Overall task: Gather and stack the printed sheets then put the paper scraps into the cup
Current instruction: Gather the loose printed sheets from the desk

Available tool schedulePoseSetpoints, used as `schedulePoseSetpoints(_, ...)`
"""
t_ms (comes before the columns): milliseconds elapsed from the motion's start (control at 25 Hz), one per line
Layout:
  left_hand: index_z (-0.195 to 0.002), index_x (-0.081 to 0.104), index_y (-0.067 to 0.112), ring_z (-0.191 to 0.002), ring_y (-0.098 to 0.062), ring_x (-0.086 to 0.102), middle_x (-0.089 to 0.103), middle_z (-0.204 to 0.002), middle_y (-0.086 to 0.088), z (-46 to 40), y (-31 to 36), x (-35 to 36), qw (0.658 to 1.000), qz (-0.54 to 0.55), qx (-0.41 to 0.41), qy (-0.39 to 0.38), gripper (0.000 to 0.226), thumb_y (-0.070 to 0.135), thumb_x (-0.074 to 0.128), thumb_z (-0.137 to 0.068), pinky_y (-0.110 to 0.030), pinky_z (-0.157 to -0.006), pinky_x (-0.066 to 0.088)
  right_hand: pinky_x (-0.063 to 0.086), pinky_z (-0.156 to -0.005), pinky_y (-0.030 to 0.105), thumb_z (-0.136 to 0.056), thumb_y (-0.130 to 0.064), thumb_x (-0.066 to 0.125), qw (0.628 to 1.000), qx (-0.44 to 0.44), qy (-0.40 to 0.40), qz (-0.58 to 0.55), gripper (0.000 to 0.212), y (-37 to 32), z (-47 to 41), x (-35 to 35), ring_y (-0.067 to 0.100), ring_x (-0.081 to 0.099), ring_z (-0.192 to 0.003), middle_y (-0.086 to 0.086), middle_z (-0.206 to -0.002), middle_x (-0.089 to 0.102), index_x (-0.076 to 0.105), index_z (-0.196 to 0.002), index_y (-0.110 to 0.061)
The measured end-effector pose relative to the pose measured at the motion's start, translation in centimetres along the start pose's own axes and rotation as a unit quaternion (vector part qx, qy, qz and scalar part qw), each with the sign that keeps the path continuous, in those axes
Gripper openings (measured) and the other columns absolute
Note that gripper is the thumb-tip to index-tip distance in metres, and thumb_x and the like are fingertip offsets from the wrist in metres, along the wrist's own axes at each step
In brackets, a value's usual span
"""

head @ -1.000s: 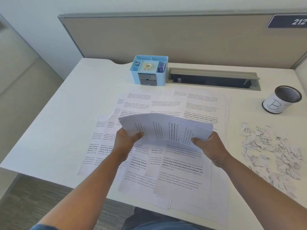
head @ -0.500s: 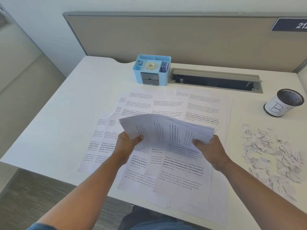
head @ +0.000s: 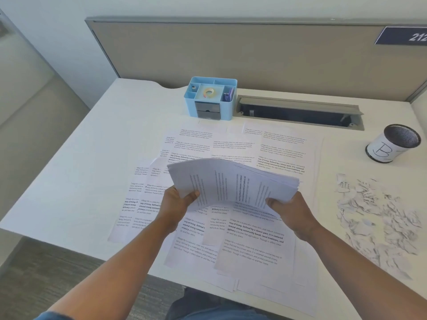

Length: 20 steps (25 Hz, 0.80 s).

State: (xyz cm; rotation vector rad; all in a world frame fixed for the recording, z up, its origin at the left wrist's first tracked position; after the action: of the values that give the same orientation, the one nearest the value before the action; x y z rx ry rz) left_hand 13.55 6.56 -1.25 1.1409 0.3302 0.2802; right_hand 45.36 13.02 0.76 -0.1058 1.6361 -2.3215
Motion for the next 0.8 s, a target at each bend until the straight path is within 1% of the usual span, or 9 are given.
schedulePoseSetpoints(80, -0.102, 0.075, 0.021, -0.104, -0.022, 0.073, 0.080, -0.099, 0.006, 0.0, -0.4, -0.1, 1.000, 0.001, -0.008, -0.001, 0.023, 0.004, 0.078, -0.088, -0.040, -0.094, 0.055, 0.056, -0.085, 0.030, -0.095, -0.009, 0.070, 1.000, 0.008, -0.002, 0.001, 0.029, 0.4, 0.0, 0.3, 0.014, 0.069, -0.104, -0.004, -0.110, 0.076, 0.067, -0.107, -0.035)
schedulePoseSetpoints(160, -0.103, 0.076, 0.021, -0.105, -0.023, 0.072, 0.080, -0.101, 0.005, -0.2, -0.6, -0.3, 1.000, -0.002, -0.009, -0.004, 0.022, 0.004, 0.078, -0.089, -0.042, -0.095, 0.055, 0.054, -0.084, 0.030, -0.095, -0.008, 0.070, 1.000, 0.009, 0.003, -0.001, 0.029, 0.6, -0.1, 0.4, 0.014, 0.069, -0.104, -0.004, -0.110, 0.076, 0.067, -0.108, -0.034)
schedulePoseSetpoints(280, -0.105, 0.076, 0.021, -0.108, -0.024, 0.072, 0.080, -0.103, 0.005, -0.2, -1.0, -0.4, 1.000, -0.012, -0.017, -0.010, 0.022, 0.006, 0.078, -0.089, -0.047, -0.101, 0.053, 0.054, -0.094, 0.035, -0.094, -0.007, 0.070, 1.000, 0.010, 0.004, -0.006, 0.031, 0.7, -0.1, 0.6, 0.013, 0.069, -0.106, -0.007, -0.111, 0.076, 0.067, -0.108, -0.035)
schedulePoseSetpoints(320, -0.104, 0.076, 0.022, -0.108, -0.025, 0.071, 0.080, -0.103, 0.005, -0.2, -1.1, -0.5, 1.000, -0.011, -0.018, -0.010, 0.022, 0.006, 0.078, -0.089, -0.048, -0.102, 0.052, 0.054, -0.095, 0.036, -0.094, -0.007, 0.071, 1.000, 0.010, 0.007, -0.008, 0.032, 0.7, -0.2, 0.5, 0.012, 0.069, -0.106, -0.007, -0.110, 0.076, 0.067, -0.107, -0.036)
schedulePoseSetpoints(440, -0.106, 0.075, 0.021, -0.109, -0.026, 0.071, 0.080, -0.105, 0.004, -0.4, -1.4, -0.4, 1.000, -0.005, -0.019, -0.016, 0.024, 0.004, 0.077, -0.089, -0.048, -0.101, 0.053, 0.055, -0.094, 0.036, -0.094, -0.005, 0.070, 1.000, 0.005, 0.004, 0.003, 0.032, 0.7, -0.4, 0.6, 0.014, 0.069, -0.106, -0.006, -0.110, 0.076, 0.068, -0.106, -0.035)
schedulePoseSetpoints(520, -0.108, 0.075, 0.019, -0.109, -0.026, 0.071, 0.080, -0.106, 0.003, -0.3, -1.6, -0.4, 0.999, -0.014, -0.024, -0.024, 0.024, 0.003, 0.076, -0.090, -0.050, -0.104, 0.052, 0.054, -0.096, 0.038, -0.094, -0.005, 0.070, 1.000, 0.009, 0.003, 0.001, 0.033, 0.9, -0.3, 0.8, 0.016, 0.068, -0.109, -0.006, -0.112, 0.076, 0.067, -0.108, -0.036)
schedulePoseSetpoints(600, -0.110, 0.075, 0.020, -0.107, -0.023, 0.072, 0.080, -0.106, 0.004, -0.2, -1.8, -0.5, 0.999, -0.023, -0.025, -0.029, 0.023, 0.006, 0.075, -0.092, -0.051, -0.104, 0.053, 0.053, -0.095, 0.037, -0.094, -0.007, 0.070, 1.000, 0.010, 0.002, -0.006, 0.033, 0.9, -0.2, 0.7, 0.014, 0.067, -0.108, -0.007, -0.111, 0.075, 0.066, -0.107, -0.037)
schedulePoseSetpoints(680, -0.112, 0.075, 0.020, -0.107, -0.022, 0.072, 0.079, -0.107, 0.005, -0.1, -1.5, -0.7, 0.999, -0.039, -0.020, -0.031, 0.022, 0.008, 0.074, -0.093, -0.049, -0.103, 0.053, 0.055, -0.093, 0.036, -0.096, -0.013, 0.070, 1.000, 0.016, 0.001, 0.003, 0.026, 0.8, -0.3, 0.5, 0.015, 0.069, -0.106, -0.008, -0.109, 0.076, 0.069, -0.107, -0.036)
schedulePoseSetpoints(800, -0.114, 0.074, 0.018, -0.105, -0.020, 0.074, 0.079, -0.108, 0.006, 0.1, -0.7, -1.4, 0.998, -0.057, -0.012, -0.039, 0.022, 0.008, 0.072, -0.094, -0.046, -0.101, 0.055, 0.054, -0.098, 0.039, -0.098, -0.019, 0.069, 0.999, 0.034, -0.028, 0.013, 0.020, 0.3, -0.7, 0.3, 0.013, 0.070, -0.108, -0.011, -0.111, 0.077, 0.074, -0.113, -0.029)
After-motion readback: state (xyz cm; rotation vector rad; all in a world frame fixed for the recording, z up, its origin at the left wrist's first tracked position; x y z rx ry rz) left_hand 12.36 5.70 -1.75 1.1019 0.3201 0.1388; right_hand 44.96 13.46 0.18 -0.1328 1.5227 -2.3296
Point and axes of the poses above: each hand's wrist, its own z-axis away from the middle knuckle, its own x-axis out of the palm, y = z × x, the point moved 8 cm from there along -z, towards the middle knuckle
